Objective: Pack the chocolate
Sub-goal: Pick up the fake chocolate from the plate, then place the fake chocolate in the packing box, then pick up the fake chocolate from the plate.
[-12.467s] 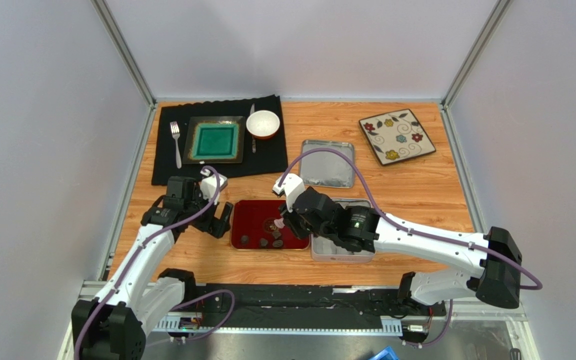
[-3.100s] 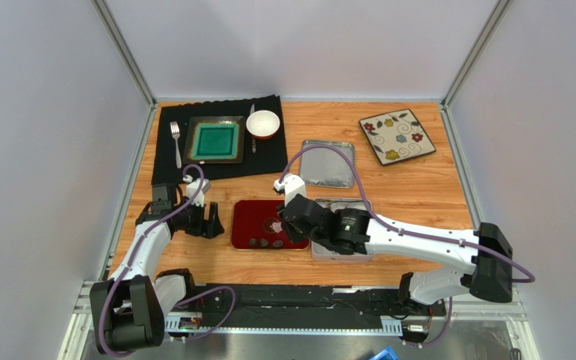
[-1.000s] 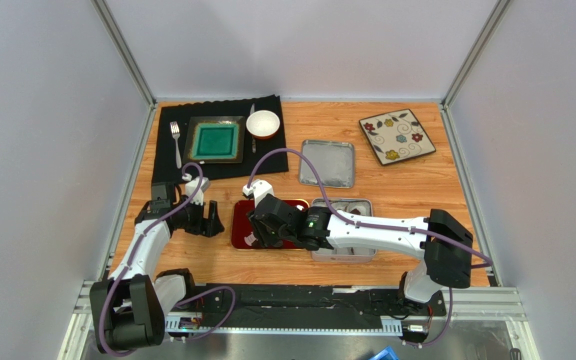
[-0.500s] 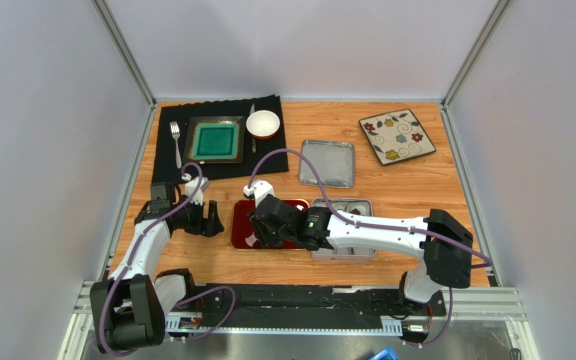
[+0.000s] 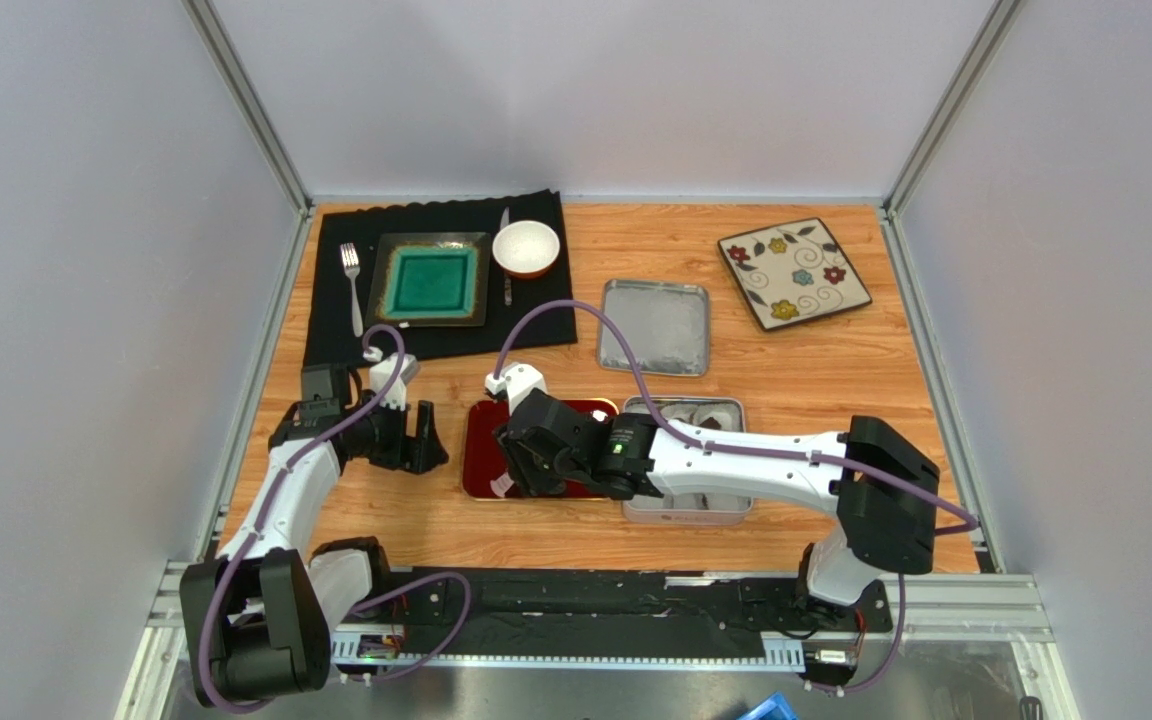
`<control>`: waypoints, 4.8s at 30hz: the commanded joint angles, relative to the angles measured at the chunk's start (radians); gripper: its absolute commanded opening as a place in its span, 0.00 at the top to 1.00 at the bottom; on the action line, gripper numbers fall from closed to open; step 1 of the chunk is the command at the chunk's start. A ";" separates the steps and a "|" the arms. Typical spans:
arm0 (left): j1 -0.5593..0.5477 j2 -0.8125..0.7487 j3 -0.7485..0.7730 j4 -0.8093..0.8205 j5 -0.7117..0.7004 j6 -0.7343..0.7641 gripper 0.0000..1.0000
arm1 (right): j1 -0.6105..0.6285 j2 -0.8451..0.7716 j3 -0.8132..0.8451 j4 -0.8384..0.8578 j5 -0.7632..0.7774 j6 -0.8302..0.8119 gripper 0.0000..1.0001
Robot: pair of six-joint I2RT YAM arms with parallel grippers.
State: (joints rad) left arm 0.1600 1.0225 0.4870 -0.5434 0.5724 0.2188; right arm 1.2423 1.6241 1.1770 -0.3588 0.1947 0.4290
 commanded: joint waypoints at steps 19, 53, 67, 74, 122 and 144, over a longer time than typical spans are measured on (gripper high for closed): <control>0.019 -0.004 0.039 -0.012 0.038 0.024 0.17 | -0.010 -0.065 0.016 0.011 0.075 -0.026 0.93; 0.021 0.008 0.073 -0.033 0.053 0.013 0.17 | -0.069 -0.791 -0.330 -0.516 0.244 0.251 0.87; 0.021 0.011 0.079 -0.036 0.058 0.013 0.17 | -0.069 -0.767 -0.341 -0.486 0.226 0.266 0.70; 0.019 0.010 0.079 -0.039 0.057 0.017 0.17 | -0.070 -0.761 -0.338 -0.476 0.224 0.261 0.64; 0.021 0.011 0.082 -0.043 0.070 0.010 0.17 | -0.043 -0.147 -0.020 0.026 0.003 0.031 0.64; 0.021 0.008 0.093 -0.052 0.067 0.014 0.17 | -0.043 -0.138 -0.099 0.031 -0.024 0.060 0.61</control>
State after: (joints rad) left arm 0.1730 1.0363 0.5388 -0.5896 0.6197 0.2218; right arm 1.1954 1.4937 1.0927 -0.3752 0.1787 0.4744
